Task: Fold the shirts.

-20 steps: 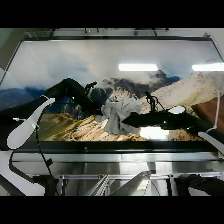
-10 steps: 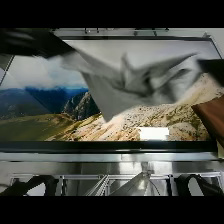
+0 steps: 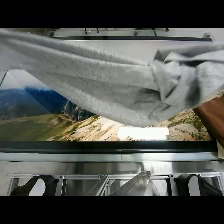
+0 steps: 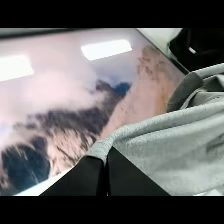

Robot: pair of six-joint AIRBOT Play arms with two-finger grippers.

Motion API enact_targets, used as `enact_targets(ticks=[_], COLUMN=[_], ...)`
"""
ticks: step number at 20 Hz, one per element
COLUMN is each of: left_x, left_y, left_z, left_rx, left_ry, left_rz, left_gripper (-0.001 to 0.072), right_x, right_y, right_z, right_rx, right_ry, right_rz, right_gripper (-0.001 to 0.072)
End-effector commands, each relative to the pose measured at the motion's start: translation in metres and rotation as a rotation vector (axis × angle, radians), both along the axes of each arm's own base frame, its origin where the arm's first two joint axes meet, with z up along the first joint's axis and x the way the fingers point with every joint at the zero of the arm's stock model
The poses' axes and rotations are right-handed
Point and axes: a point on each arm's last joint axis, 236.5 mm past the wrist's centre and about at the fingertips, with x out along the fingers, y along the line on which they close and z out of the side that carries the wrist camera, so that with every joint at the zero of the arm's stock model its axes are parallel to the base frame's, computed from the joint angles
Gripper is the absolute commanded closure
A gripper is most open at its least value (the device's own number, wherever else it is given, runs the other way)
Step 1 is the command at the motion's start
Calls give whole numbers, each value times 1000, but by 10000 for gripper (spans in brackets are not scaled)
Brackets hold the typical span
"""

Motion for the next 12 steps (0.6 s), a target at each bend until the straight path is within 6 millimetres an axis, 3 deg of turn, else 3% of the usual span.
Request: enact_targets(ticks=[1, 4, 6, 7, 8, 9, 10, 12], left_x=[33, 91, 128, 143, 152, 158, 159, 156], left_y=[-3, -18, -28, -32, -37, -43, -48, -49], left_z=[-92, -196, -275, -316, -343, -356, -362, -356], left_rx=[-53, -104, -138, -154, -194, -249, -274, -283], left_ry=[239, 473, 629, 711, 785, 851, 897, 947], left_rz=[-73, -84, -57, -38, -48, -80, -142, -249], left_gripper=[691, 693, 695, 695, 695, 693, 659, 97], right_x=[40, 76, 86, 92, 101, 110, 118, 127], right_y=[-5, -19, -35, -42, -47, -50, -53, -68], right_z=[-97, -248, -319, -338, -347, -347, -338, -310], right_rx=[213, 325, 252, 230, 207, 177, 165, 124], right_ry=[258, 580, 702, 740, 750, 741, 722, 669], right_rz=[6, -183, -300, -323, -325, -304, -268, -218], right_gripper=[694, 694, 685, 585, 277, 103, 105, 106])
